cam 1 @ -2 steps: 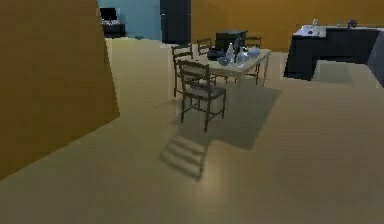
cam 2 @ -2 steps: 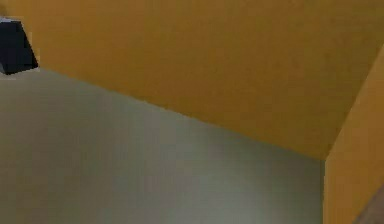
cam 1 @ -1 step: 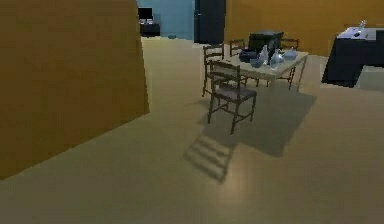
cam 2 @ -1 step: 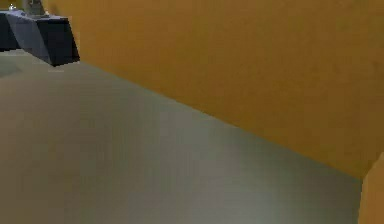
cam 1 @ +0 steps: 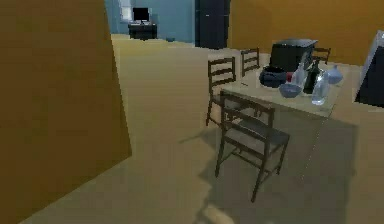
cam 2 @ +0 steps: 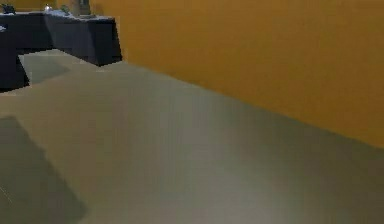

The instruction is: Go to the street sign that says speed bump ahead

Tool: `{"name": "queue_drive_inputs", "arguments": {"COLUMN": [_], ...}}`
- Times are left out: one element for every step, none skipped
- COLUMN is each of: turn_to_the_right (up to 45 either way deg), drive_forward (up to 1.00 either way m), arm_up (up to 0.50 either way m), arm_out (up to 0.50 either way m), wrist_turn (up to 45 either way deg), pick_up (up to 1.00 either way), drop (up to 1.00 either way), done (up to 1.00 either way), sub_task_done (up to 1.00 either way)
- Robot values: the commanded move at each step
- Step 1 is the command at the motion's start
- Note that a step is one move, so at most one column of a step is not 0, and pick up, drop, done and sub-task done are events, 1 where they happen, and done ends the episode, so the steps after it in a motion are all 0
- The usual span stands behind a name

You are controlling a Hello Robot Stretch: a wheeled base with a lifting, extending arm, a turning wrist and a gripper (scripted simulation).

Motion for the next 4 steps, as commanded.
{"name": "queue_drive_inputs", "arguments": {"turn_to_the_right": [-3.0,0.0,0.0,0.0], "drive_forward": [0.00,1.00,1.00,0.40], "arm_up": [0.00,0.00,0.00,0.00], "arm_out": [0.00,0.00,0.00,0.00], "wrist_turn": [0.0,0.0,0.0,0.0], "pick_up": [0.00,0.00,0.00,0.00], "drop": [0.00,0.00,0.00,0.00], "done": [0.00,0.00,0.00,0.00], "sub_task_done": [0.00,0.00,0.00,0.00]}}
